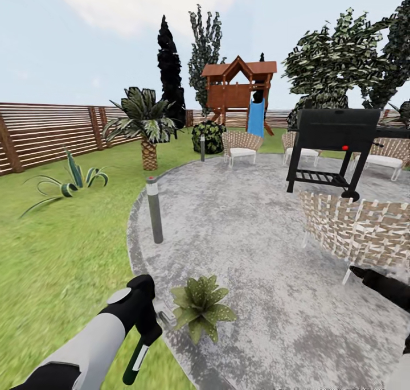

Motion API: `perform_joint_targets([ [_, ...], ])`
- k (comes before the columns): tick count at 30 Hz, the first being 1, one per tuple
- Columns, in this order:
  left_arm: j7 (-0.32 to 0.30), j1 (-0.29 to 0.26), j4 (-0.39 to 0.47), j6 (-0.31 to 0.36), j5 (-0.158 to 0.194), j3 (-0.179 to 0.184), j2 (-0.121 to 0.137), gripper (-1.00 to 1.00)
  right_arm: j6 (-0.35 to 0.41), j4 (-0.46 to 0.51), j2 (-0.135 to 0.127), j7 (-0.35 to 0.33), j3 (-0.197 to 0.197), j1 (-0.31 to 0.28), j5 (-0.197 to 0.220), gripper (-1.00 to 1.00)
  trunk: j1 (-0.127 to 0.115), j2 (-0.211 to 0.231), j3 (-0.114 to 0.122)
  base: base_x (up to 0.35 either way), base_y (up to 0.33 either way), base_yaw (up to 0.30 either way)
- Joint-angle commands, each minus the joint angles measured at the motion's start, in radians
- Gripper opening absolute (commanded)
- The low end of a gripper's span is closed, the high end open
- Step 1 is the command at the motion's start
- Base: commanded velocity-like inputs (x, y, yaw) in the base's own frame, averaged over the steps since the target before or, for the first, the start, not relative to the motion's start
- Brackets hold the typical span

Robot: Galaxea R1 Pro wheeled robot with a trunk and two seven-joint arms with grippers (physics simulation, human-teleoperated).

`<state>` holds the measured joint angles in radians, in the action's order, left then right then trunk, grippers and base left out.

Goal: Pick up the pesticide atomizer in the garden and spray insectifuge to fully cover both potted plants in the garden.

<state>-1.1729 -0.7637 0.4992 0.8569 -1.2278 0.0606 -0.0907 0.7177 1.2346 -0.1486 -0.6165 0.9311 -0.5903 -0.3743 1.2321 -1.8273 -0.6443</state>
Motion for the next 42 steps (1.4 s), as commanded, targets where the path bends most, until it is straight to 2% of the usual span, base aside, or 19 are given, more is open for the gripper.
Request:
perform_joint_targets([
  [1,-0.010,0.000,0.001,0.007,-0.009,0.002,-0.001,-1.00,0.000,-0.034,0.000,-0.010,0.002,-0.001,-0.009,1.00,0.000,-0.001,-0.002,0.000,0.000,-0.052],
  [5,-0.010,0.000,0.001,0.007,-0.009,0.002,-0.001,-1.00,-0.010,-0.172,-0.001,-0.009,0.002,0.000,-0.022,1.00,0.000,-0.001,-0.003,0.000,0.000,-0.018],
  [7,-0.011,0.000,0.001,0.007,-0.009,0.002,-0.001,-1.00,-0.043,-0.230,-0.002,-0.008,0.003,0.000,-0.072,1.00,0.000,-0.001,-0.003,0.000,0.000,-0.003],
  [9,-0.011,0.000,0.001,0.008,-0.009,0.001,-0.001,-1.00,-0.121,-0.309,-0.003,-0.009,0.003,0.000,-0.135,1.00,0.000,-0.001,-0.003,0.000,0.000,-0.001],
  [10,-0.011,0.000,-0.001,0.008,-0.009,0.000,0.000,-1.00,-0.152,-0.346,-0.003,-0.009,0.003,0.000,-0.149,1.00,0.000,-0.001,-0.003,0.006,0.000,0.000],
  [17,-0.012,0.000,-0.002,0.011,-0.009,-0.002,0.003,-1.00,-0.206,-0.506,-0.003,-0.004,0.004,0.000,-0.165,1.00,0.000,-0.001,-0.003,0.171,0.129,0.000],
  [19,-0.011,0.000,-0.002,0.011,-0.009,-0.002,0.003,-1.00,-0.276,-0.561,-0.003,-0.005,0.005,0.000,-0.166,1.00,0.000,-0.001,-0.003,0.256,0.196,0.000],
  [27,-0.011,0.000,-0.005,0.011,-0.009,0.001,0.000,-1.00,-0.293,-0.570,-0.005,-0.005,0.005,0.000,-0.163,1.00,0.000,-0.001,-0.003,0.290,0.075,0.000],
  [30,-0.011,0.000,-0.047,0.010,-0.009,0.001,0.000,-1.00,-0.293,-0.570,-0.006,-0.006,0.006,0.000,-0.161,1.00,0.000,-0.001,-0.003,0.284,0.003,-0.031],
  [34,-0.009,0.000,-0.100,0.010,-0.010,0.000,0.000,-1.00,-0.293,-0.570,-0.006,-0.006,0.006,0.000,-0.162,1.00,0.000,-0.001,-0.001,0.061,0.000,-0.190],
  [42,-0.007,0.000,-0.105,0.008,-0.011,0.001,0.002,-1.00,-0.293,-0.570,-0.006,-0.005,0.006,0.000,-0.162,1.00,0.000,-0.001,0.002,0.003,0.000,-0.230],
])
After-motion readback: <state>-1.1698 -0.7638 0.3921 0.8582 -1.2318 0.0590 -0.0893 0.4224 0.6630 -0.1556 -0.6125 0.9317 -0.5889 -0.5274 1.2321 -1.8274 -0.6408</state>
